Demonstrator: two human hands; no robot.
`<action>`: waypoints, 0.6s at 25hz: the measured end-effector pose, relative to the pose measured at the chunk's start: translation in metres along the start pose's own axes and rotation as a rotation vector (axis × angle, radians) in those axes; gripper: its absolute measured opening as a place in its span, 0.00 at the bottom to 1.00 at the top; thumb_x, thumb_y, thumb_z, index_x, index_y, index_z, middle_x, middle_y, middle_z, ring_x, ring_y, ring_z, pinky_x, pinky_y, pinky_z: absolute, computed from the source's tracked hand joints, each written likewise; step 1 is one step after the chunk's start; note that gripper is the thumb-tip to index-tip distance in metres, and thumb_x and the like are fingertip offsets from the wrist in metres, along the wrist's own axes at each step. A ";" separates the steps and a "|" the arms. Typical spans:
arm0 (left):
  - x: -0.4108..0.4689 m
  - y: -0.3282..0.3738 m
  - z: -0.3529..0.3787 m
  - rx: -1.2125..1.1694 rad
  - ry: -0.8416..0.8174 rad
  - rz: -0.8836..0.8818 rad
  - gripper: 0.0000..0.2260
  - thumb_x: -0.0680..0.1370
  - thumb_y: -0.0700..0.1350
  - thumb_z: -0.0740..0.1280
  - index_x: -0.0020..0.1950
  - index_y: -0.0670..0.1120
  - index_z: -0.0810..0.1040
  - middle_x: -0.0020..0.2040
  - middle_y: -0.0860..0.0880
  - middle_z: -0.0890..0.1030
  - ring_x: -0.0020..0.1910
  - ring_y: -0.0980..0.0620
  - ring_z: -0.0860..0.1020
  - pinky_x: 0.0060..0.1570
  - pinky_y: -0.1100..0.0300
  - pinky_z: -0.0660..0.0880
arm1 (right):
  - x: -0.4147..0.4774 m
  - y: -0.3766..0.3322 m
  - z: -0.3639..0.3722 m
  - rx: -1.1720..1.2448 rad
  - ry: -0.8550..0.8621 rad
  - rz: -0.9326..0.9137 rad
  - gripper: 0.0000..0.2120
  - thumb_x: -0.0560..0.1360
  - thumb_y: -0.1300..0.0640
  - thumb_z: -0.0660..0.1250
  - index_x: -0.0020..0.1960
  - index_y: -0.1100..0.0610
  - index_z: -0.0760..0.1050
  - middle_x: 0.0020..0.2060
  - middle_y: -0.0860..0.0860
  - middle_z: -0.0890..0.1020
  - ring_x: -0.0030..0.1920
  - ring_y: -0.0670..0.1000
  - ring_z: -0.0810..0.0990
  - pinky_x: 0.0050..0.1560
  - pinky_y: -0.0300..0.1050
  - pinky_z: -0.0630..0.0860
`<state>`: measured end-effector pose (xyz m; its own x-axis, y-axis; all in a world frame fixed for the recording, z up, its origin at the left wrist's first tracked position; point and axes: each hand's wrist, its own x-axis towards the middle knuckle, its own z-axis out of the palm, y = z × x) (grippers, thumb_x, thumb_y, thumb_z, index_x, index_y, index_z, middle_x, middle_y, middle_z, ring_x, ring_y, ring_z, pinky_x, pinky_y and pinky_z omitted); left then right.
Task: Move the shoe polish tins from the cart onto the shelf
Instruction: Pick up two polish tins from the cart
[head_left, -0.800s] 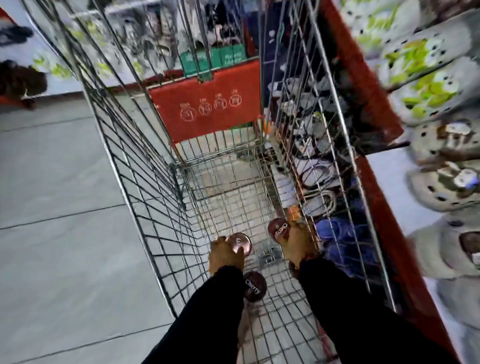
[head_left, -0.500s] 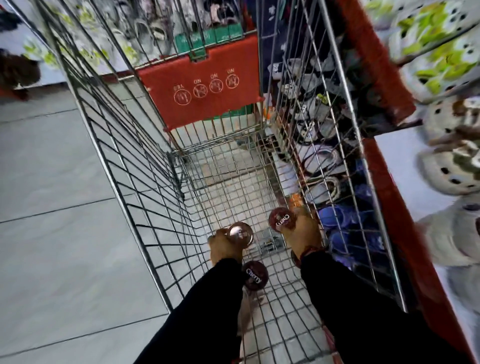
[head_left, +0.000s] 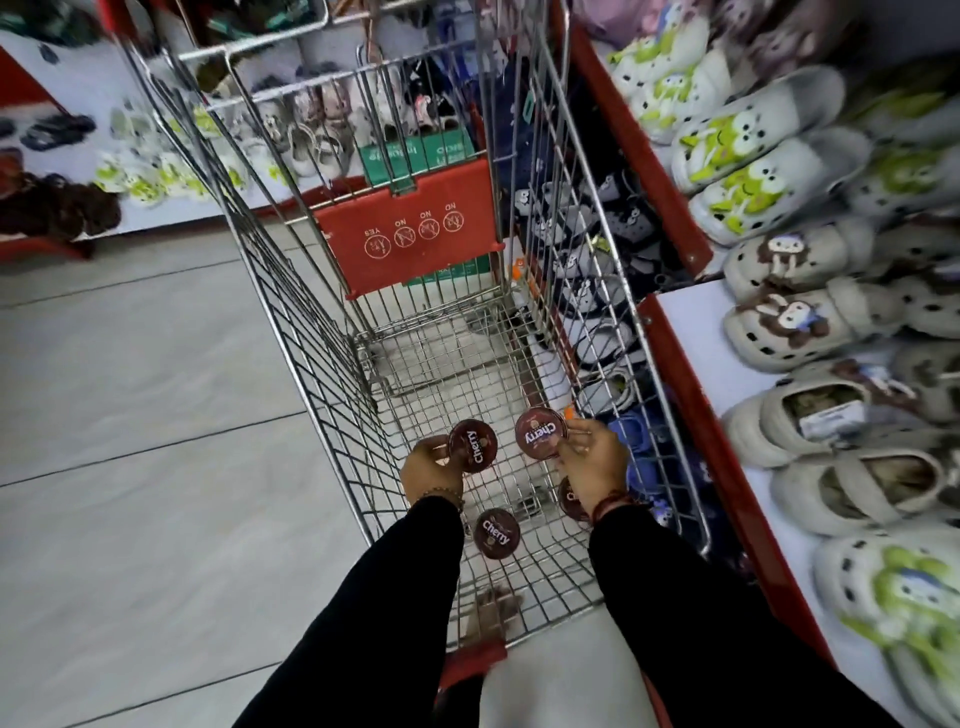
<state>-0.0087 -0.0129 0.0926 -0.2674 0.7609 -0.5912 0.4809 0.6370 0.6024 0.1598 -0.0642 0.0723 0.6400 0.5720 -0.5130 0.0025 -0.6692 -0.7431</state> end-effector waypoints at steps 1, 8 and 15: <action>-0.012 0.008 -0.008 -0.031 0.006 0.031 0.14 0.75 0.43 0.72 0.60 0.42 0.82 0.56 0.43 0.86 0.60 0.45 0.82 0.58 0.59 0.74 | -0.012 -0.009 -0.008 0.036 0.008 -0.004 0.13 0.71 0.64 0.74 0.55 0.58 0.79 0.51 0.60 0.85 0.51 0.56 0.84 0.54 0.61 0.82; -0.113 0.057 -0.063 -0.230 -0.023 0.209 0.14 0.74 0.40 0.73 0.59 0.42 0.82 0.56 0.43 0.86 0.57 0.44 0.83 0.64 0.51 0.77 | -0.110 -0.069 -0.087 0.286 0.147 -0.090 0.14 0.73 0.67 0.71 0.58 0.61 0.78 0.52 0.59 0.84 0.43 0.54 0.84 0.39 0.43 0.84; -0.223 0.101 -0.104 -0.413 -0.158 0.435 0.15 0.74 0.39 0.74 0.60 0.41 0.81 0.50 0.47 0.83 0.57 0.43 0.83 0.61 0.42 0.79 | -0.224 -0.114 -0.196 0.531 0.268 -0.327 0.11 0.74 0.68 0.70 0.56 0.65 0.77 0.41 0.55 0.81 0.36 0.43 0.83 0.36 0.35 0.82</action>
<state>0.0131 -0.1056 0.3408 0.0224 0.9544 -0.2976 0.1466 0.2913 0.9453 0.1672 -0.2090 0.3564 0.8389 0.5223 -0.1531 -0.1059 -0.1191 -0.9872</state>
